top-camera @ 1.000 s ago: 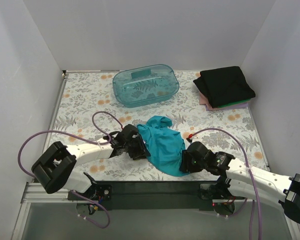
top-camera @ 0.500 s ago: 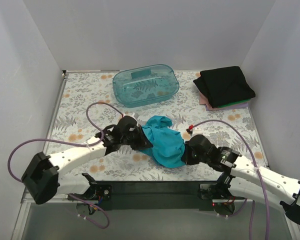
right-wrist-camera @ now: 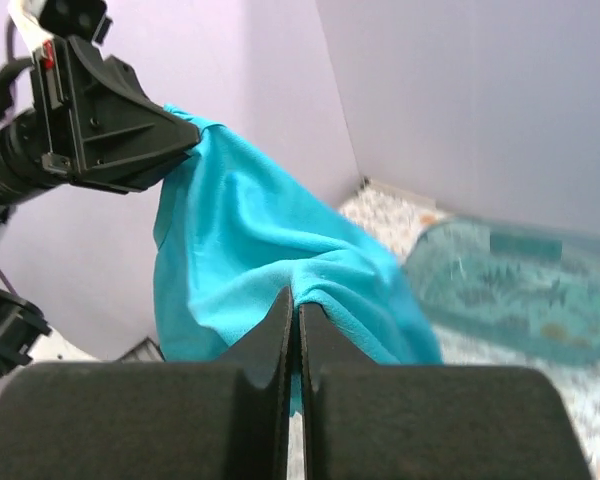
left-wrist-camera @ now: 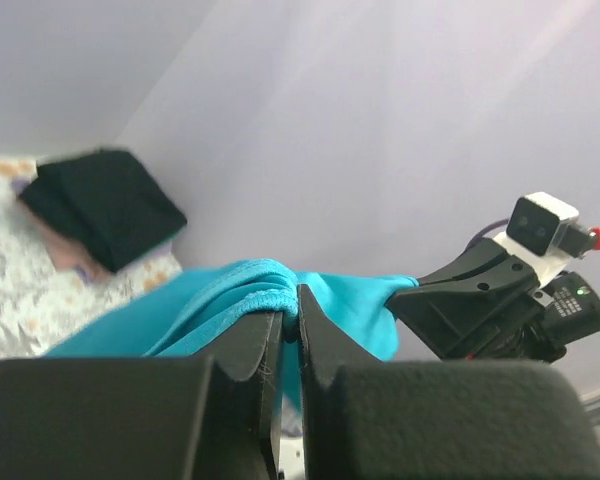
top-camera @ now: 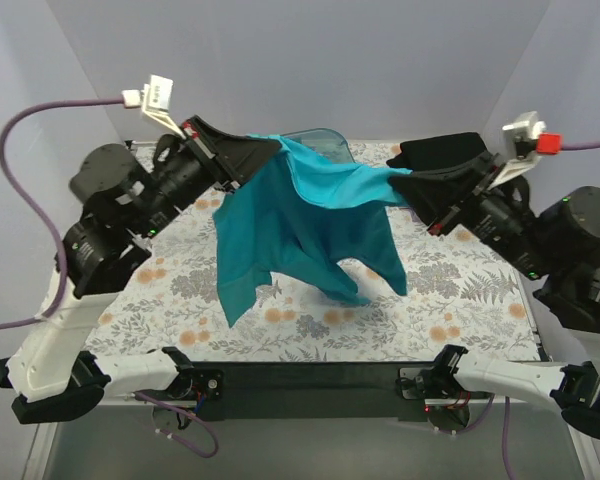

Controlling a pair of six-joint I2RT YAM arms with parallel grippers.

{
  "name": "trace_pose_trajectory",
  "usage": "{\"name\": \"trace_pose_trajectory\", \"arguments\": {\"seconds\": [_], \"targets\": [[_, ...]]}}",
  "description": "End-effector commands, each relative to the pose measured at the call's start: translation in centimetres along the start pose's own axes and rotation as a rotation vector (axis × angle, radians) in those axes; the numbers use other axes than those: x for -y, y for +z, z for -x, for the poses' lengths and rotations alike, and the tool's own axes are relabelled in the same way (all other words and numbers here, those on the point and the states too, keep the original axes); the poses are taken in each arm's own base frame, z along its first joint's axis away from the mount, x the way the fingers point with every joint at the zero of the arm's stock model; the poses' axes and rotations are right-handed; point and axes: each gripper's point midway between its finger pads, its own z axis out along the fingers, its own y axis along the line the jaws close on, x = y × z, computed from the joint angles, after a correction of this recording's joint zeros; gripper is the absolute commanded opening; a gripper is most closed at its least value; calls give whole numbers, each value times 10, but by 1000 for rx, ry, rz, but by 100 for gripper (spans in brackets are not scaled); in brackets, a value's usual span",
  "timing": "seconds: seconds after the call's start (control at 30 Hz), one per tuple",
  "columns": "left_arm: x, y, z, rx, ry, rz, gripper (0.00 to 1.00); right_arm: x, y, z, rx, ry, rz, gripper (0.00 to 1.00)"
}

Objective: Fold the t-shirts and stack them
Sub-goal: Flatten the tshirt out

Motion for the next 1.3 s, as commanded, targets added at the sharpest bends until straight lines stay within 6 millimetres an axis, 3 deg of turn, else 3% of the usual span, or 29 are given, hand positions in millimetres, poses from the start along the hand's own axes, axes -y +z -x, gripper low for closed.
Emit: {"name": "trace_pose_trajectory", "arguments": {"seconds": [0.0,0.07,0.17,0.2,0.3,0.37,0.4,0.43,0.47,0.5,0.53,0.57,0.6,0.63,0.67,0.73,0.83,0.87,0.9,0.93,1.0,1.03,1.07,1.1,1.13,1.17,1.2,1.23,1.27], "targets": [[4,-7,24,55,106,45,0,-16,-5,37,75,-108,70,1],[-7,-4,37,113,126,114,0,-8,-4,44,97,-117,20,1],[-38,9,49,191,161,269,0,27,1,49,123,-144,-174,1],[-49,12,51,209,167,317,0,47,5,48,128,-160,-290,1],[-88,41,41,203,211,455,0,83,13,41,107,-230,-498,1],[-112,68,35,164,223,494,0,100,13,47,116,-273,-614,1],[-122,77,35,149,217,506,0,103,22,45,102,-298,-639,1],[-122,81,61,195,199,496,0,108,25,49,112,-304,-672,1],[-118,102,63,155,179,440,0,117,30,60,117,-364,-716,1],[-138,114,55,112,176,458,0,120,32,68,126,-382,-733,1],[-121,117,78,145,183,393,0,123,34,76,135,-393,-749,1],[-121,132,77,131,188,360,0,119,28,99,189,-383,-755,1],[-111,137,81,137,194,318,0,121,36,102,177,-421,-763,1],[-82,140,85,129,201,193,0,117,34,114,204,-419,-756,1],[-69,141,84,118,193,131,0,113,34,122,222,-420,-744,1],[-38,131,94,145,197,29,0,94,28,145,295,-390,-650,1],[-16,105,108,198,215,1,0,71,19,152,327,-377,-514,1],[-15,99,112,220,222,9,0,68,20,143,293,-386,-477,1],[-31,101,102,191,234,46,0,56,20,131,264,-384,-387,1],[-24,83,107,215,241,51,0,50,25,115,229,-348,-330,1],[-47,75,97,206,248,126,0,29,26,86,165,-324,-169,1],[-98,80,68,147,245,252,0,32,40,44,58,-285,-135,1],[-100,59,70,183,247,277,0,26,46,20,2,-231,-84,1],[-126,49,67,217,246,370,0,16,49,-10,-67,-195,-1,1],[-192,43,22,132,237,512,0,10,54,-39,-131,-161,44,1],[-201,16,31,217,226,571,0,1,60,-101,-245,-96,109,1],[-235,0,15,209,233,669,0,-5,62,-130,-279,-48,130,1],[-288,-26,-16,209,188,831,0,-13,61,-159,-311,-21,160,1],[-307,-50,-24,239,161,913,0,-6,54,-231,-423,-3,144,1]]}}
